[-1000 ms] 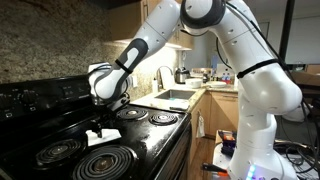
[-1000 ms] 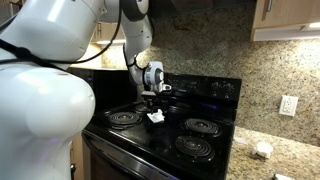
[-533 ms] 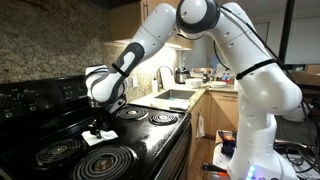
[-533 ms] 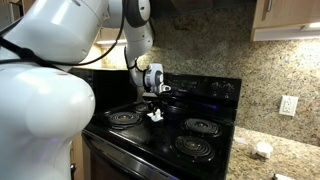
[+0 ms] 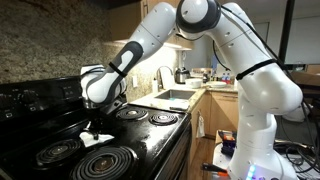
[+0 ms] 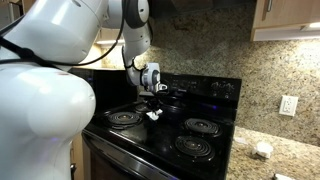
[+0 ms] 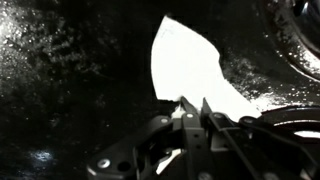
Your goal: Wipe the stove with the napkin
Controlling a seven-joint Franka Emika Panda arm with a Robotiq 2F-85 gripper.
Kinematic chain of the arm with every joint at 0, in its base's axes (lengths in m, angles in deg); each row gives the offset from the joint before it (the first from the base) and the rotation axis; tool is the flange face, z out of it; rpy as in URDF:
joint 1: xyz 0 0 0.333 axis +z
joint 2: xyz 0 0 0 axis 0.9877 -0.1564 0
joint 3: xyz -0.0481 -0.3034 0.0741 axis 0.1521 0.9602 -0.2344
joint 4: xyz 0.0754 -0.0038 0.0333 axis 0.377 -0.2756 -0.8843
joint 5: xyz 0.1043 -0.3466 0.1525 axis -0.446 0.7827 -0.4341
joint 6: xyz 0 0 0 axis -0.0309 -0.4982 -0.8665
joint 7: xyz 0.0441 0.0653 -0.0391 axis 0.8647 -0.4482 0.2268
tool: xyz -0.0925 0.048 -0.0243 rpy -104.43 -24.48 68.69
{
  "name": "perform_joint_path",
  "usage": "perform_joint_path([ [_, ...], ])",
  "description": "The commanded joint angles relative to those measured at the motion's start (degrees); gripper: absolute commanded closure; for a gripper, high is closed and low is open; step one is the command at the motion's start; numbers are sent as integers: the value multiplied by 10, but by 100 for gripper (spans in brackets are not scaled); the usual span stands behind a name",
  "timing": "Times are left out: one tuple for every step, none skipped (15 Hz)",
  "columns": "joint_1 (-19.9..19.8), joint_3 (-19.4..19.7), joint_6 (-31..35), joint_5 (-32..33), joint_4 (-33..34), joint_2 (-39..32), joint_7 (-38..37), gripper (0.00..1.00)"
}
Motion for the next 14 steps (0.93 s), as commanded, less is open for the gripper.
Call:
perform_joint_path([
  [-14,-22,21,-39,-25,-3,26,92],
  [-11,-21,24,-42,-28,-2,19,91],
  [-9,-23,28,-45,-29,-2,18,90],
  [-8,-26,30,-49,-27,-3,17,90],
  [-6,-30,30,-52,-24,-4,17,90],
  [0,-33,28,-51,-20,-7,16,91],
  [3,-37,25,-52,-16,-10,16,91],
  [9,-40,21,-50,-11,-14,13,91],
  [12,-49,15,-54,-4,-20,18,91],
  [15,-55,14,-55,-2,-24,19,91],
  [19,-62,6,-57,4,-29,20,91],
  [21,-68,4,-59,7,-33,25,91],
  [24,-72,-3,-60,14,-37,26,91],
  [27,-73,-8,-57,20,-41,27,91],
])
